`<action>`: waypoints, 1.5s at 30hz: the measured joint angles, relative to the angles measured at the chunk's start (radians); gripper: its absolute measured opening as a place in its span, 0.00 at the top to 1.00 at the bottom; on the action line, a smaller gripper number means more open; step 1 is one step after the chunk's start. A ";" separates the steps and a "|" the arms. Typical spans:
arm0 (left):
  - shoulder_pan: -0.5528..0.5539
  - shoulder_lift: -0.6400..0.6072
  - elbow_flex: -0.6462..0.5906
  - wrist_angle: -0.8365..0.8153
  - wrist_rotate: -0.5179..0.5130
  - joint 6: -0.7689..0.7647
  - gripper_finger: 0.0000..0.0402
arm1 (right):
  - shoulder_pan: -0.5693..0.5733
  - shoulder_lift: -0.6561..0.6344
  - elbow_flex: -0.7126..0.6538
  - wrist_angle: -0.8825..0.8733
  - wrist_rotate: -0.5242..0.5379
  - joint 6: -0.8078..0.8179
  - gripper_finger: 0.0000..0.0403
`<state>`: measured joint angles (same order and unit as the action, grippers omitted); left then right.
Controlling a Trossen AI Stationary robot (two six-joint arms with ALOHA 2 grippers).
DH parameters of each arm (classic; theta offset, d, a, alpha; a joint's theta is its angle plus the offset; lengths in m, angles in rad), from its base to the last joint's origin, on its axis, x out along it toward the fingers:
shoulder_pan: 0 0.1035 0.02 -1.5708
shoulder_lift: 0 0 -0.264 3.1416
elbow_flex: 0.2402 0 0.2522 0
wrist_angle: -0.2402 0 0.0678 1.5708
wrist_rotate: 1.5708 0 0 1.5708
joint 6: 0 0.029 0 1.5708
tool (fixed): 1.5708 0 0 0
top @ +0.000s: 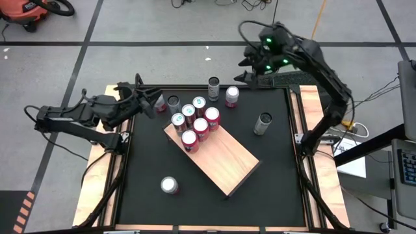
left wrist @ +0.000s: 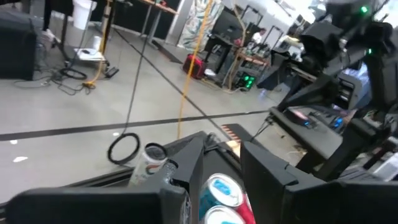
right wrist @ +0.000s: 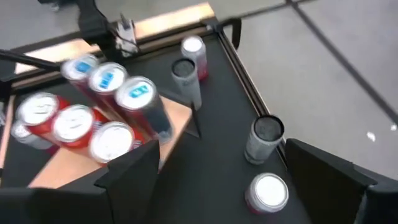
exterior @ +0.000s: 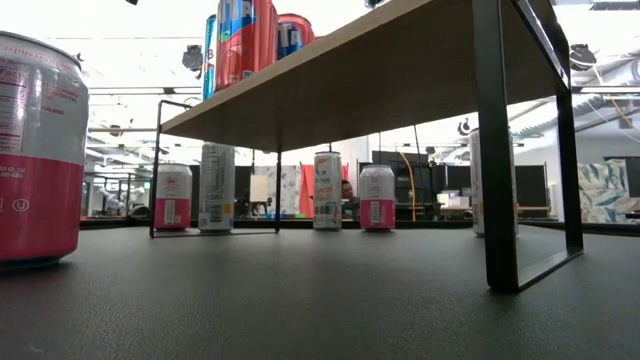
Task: Place canned beverage on shelf
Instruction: Put the right pink soda can on the shelf
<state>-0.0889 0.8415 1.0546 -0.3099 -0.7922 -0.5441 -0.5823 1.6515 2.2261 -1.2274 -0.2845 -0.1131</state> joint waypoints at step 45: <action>0.057 0.001 0.000 -0.219 0.097 0.000 0.74 | -0.186 0.536 -0.001 -0.155 -0.011 -0.453 0.07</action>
<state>-0.0319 0.8429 1.0546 -0.5290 -0.6952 -0.5446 -0.7681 2.1879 2.2253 -1.3827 -0.2958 -0.5659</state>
